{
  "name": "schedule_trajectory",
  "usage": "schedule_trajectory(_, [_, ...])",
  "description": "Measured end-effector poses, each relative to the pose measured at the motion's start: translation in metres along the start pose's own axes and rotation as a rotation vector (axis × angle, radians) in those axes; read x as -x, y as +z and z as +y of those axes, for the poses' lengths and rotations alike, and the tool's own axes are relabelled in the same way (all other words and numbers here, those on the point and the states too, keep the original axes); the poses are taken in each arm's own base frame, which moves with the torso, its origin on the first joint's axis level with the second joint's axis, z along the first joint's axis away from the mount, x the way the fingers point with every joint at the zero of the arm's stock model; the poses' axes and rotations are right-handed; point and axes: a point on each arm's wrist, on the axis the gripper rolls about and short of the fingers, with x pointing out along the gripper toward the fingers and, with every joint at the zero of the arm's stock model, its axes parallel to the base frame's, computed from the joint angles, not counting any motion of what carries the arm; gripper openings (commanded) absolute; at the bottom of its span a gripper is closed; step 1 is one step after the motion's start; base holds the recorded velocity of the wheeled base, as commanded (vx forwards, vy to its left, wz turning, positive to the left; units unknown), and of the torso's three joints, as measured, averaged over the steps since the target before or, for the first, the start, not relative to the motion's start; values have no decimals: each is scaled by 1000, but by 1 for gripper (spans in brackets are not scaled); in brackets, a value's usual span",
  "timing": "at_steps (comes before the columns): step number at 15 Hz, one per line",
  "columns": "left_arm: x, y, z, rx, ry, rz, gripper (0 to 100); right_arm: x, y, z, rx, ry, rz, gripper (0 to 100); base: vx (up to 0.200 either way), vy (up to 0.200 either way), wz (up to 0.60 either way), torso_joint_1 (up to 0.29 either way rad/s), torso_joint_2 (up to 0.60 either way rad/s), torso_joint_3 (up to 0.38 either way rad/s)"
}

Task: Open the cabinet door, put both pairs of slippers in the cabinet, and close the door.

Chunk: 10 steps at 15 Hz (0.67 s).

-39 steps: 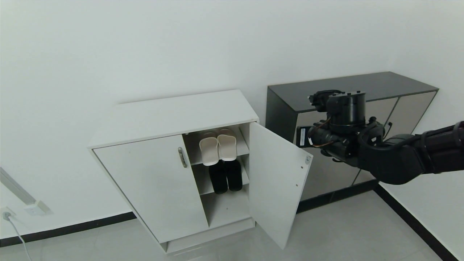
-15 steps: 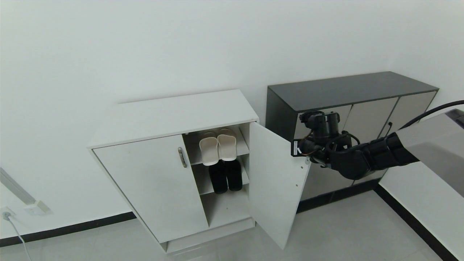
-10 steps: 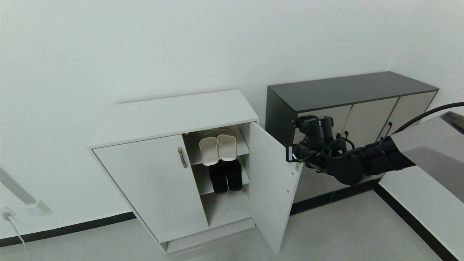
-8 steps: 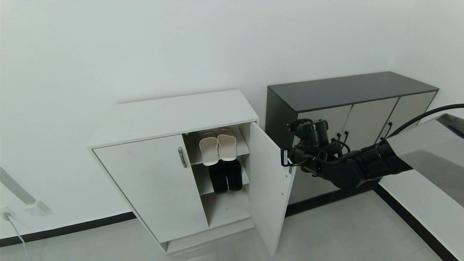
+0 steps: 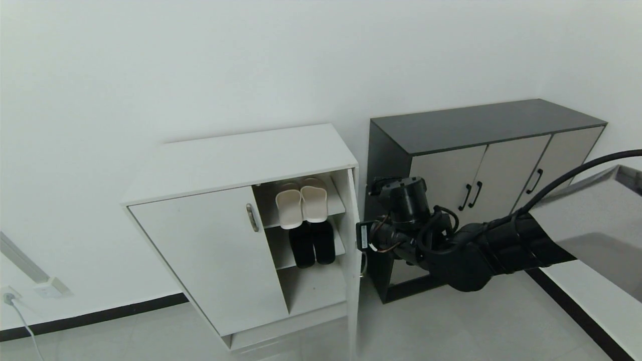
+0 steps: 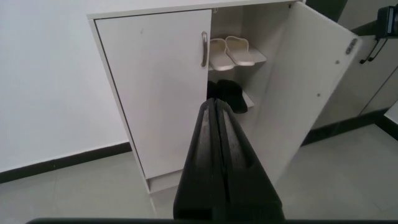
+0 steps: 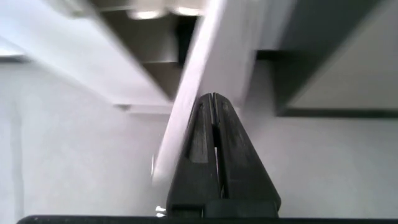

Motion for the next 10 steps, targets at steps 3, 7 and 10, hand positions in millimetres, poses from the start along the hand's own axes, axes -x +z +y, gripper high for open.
schedule_trajectory(3, [0, 0, 0, 0, 0, 0, 0, 15, 4, 12, 10, 35, -15, 0, 0, 0, 0, 0, 0, 0])
schedule_trajectory(7, [0, 0, 0, 0, 0, 0, 0, 31, -2, 9, 57, 25, 2, 0, 0, 0, 0, 0, 0, 0])
schedule_trajectory(10, [0, 0, 0, 0, 0, 0, 0, 48, -9, 3, 58, 35, -14, 0, 0, 0, 200, 1, 2, -1])
